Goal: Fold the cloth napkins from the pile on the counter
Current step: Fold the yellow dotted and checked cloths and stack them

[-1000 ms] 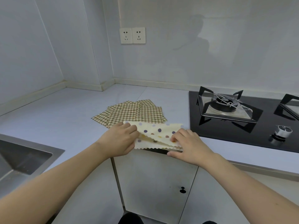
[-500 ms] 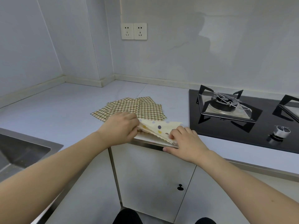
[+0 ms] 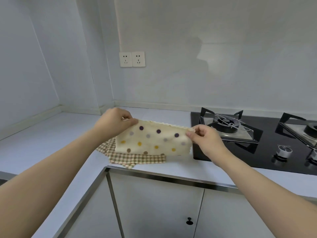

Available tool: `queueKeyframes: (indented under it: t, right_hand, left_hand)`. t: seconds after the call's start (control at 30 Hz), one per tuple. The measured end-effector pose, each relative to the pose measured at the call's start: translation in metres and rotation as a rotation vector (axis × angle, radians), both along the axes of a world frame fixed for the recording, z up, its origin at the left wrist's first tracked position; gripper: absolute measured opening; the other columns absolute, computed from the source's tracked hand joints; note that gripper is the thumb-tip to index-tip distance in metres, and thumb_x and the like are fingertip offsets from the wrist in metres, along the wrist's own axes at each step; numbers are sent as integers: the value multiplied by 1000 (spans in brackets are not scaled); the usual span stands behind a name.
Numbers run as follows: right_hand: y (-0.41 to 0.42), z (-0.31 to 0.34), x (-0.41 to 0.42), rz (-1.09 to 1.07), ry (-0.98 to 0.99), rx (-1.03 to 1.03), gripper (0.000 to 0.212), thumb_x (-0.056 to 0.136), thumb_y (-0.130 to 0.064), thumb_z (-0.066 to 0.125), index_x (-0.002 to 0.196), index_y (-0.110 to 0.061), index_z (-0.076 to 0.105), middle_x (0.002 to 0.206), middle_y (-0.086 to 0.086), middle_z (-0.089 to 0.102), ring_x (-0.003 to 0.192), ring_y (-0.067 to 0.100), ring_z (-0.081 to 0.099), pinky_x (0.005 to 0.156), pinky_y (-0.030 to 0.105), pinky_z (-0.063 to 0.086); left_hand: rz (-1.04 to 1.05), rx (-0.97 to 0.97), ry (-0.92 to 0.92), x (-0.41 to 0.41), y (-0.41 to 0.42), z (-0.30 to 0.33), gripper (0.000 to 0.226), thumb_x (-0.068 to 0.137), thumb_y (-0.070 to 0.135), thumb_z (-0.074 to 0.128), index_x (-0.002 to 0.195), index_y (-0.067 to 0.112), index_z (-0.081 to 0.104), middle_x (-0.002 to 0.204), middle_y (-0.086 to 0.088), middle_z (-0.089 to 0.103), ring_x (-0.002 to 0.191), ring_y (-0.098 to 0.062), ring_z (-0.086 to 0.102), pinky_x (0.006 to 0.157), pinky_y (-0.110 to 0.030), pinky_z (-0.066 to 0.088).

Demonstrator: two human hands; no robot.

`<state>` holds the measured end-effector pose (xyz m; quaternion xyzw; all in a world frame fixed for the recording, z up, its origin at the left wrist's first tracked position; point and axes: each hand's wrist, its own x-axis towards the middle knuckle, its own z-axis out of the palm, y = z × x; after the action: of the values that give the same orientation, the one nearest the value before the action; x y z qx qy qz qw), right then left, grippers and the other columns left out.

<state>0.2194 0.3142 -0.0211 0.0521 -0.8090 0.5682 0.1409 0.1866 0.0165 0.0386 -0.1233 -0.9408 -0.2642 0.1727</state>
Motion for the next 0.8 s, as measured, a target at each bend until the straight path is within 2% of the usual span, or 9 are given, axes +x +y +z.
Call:
queueKeyframes:
  t: [0.13,0.27,0.4,0.57,0.63,0.73,0.8]
  right_hand:
    - [8,19,-3,23,43,-70,7,91,-16,65,86,-12,69,84,3,74,77,16,65,87,43,54]
    - [12,28,-5,3,65,-21,14,93,-20,63,83,-14,70,80,5,73,72,15,62,85,46,53]
    - [14,33,-2,-33,107,47,16,93,-23,63,84,-11,69,77,4,71,66,11,60,77,40,53]
    - [14,30,-1,-69,125,69,31,94,-26,60,81,1,65,71,11,61,59,13,52,68,34,47]
    - [16,28,-3,-76,141,101,33,95,-28,58,80,1,64,75,19,63,60,19,53,69,39,50]
    - [17,26,-6,-106,161,152,35,96,-31,55,79,-3,63,79,21,65,73,38,59,73,52,53]
    - [18,26,-7,-119,173,189,35,96,-32,53,79,-4,63,79,21,64,76,40,59,71,52,52]
  left_hand:
    - [-13,96,-39,4,4,8,25,92,37,63,75,19,71,71,8,64,67,-11,58,56,-25,39]
    - [10,167,-62,5,6,9,24,91,34,64,74,21,73,72,4,69,72,-16,62,62,-26,47]
    - [29,251,-107,4,5,7,19,88,31,68,75,19,76,71,4,72,73,-14,63,63,-25,48]
    - [22,458,-164,4,8,5,13,89,18,67,81,11,75,71,-3,71,71,-15,64,68,-27,48]
    - [24,478,-181,4,7,5,11,86,17,70,79,10,74,71,-3,71,72,-16,64,69,-30,49]
    - [34,416,-191,6,6,5,14,82,19,75,73,7,73,72,-4,73,72,-22,62,71,-37,53]
    - [37,345,-169,7,8,3,17,81,19,76,73,5,71,73,-4,73,61,-17,55,57,-29,46]
